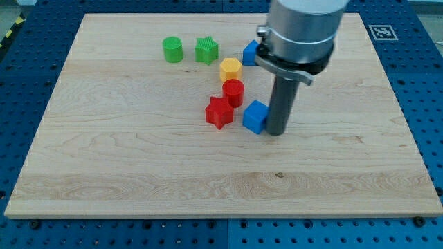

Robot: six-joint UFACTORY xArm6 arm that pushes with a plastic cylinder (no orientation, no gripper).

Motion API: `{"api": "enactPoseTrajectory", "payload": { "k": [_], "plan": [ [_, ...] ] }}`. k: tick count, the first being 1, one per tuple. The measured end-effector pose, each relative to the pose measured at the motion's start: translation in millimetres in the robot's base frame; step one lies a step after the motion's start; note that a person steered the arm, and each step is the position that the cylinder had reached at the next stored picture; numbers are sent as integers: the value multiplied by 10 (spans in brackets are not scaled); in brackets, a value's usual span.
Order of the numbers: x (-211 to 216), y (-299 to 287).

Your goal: Place the cube below the red circle

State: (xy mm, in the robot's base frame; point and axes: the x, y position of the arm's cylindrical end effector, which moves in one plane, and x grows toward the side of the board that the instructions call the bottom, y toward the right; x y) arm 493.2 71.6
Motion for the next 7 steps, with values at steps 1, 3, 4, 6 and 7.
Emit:
{"api": "enactPoseTrajectory", "payload": {
  "k": [1, 3, 4, 6, 7],
  "plan": [
    [0, -12],
    [0, 366],
    [0, 307],
    [-47, 89],
    [-67, -119]
  ]
}}
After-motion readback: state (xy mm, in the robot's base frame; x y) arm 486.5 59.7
